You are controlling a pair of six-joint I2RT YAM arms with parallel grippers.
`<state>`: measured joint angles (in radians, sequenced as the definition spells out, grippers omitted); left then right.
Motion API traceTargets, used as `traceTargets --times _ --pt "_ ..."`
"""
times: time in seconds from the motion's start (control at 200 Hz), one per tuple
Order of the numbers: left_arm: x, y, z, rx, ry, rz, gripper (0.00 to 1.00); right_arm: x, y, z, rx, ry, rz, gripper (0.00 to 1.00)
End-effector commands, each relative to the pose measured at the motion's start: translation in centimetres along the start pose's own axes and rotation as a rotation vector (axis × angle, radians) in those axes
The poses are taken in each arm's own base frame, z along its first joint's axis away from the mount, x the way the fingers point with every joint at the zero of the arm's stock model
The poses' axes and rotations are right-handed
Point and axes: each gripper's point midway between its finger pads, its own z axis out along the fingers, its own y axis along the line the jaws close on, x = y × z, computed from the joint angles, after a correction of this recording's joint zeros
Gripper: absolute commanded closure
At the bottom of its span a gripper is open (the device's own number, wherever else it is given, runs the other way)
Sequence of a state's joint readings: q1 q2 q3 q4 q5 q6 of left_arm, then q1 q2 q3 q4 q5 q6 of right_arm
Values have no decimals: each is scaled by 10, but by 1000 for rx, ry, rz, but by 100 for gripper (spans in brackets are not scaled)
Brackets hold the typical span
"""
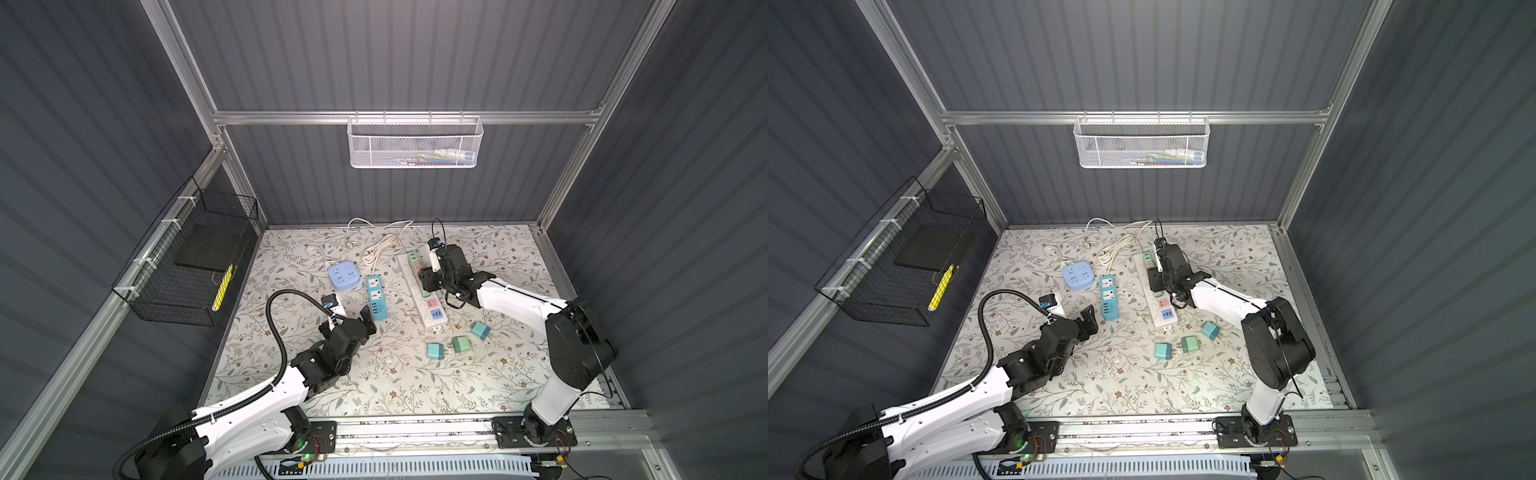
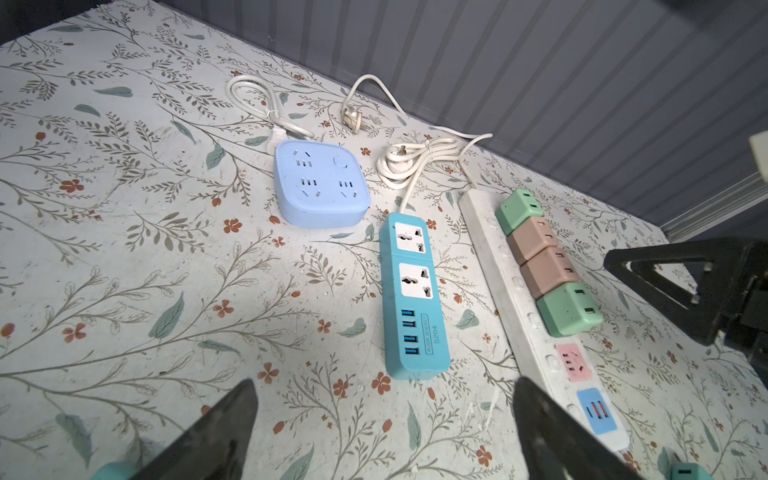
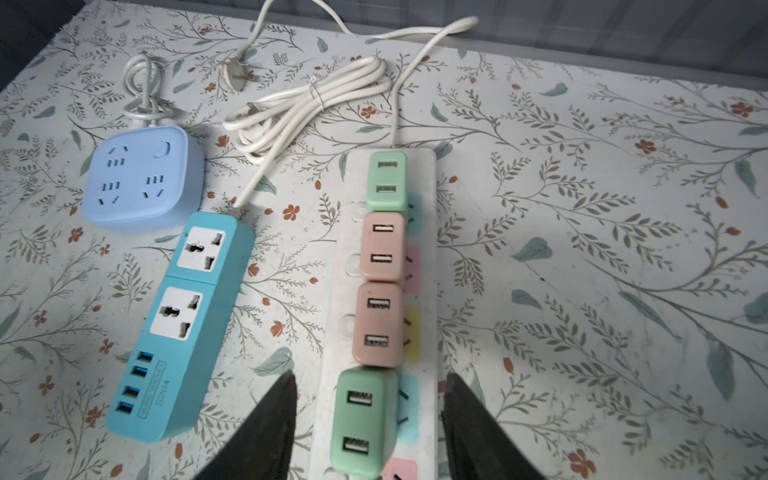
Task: Insert the plug
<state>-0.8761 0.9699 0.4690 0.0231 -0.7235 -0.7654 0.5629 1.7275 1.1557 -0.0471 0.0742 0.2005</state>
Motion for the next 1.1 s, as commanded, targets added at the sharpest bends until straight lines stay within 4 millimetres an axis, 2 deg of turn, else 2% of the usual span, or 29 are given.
traceTargets --times 0.0,0.185,0.395,0.645,0.816,1.096 --pt "-8 -9 0 16 -8 6 4 23 -11 3 24 65 7 45" --pt "-4 -9 2 12 1 4 4 49 -19 10 27 118 22 47" --pt "-2 -9 4 10 5 2 4 73 -38 19 80 162 41 49" --pt "1 -11 7 9 14 6 4 92 -31 22 55 201 45 50" --pt "4 -12 9 10 23 12 4 112 -41 26 102 245 45 51" --pt "8 -10 9 11 31 1 4 139 -43 23 125 285 61 52"
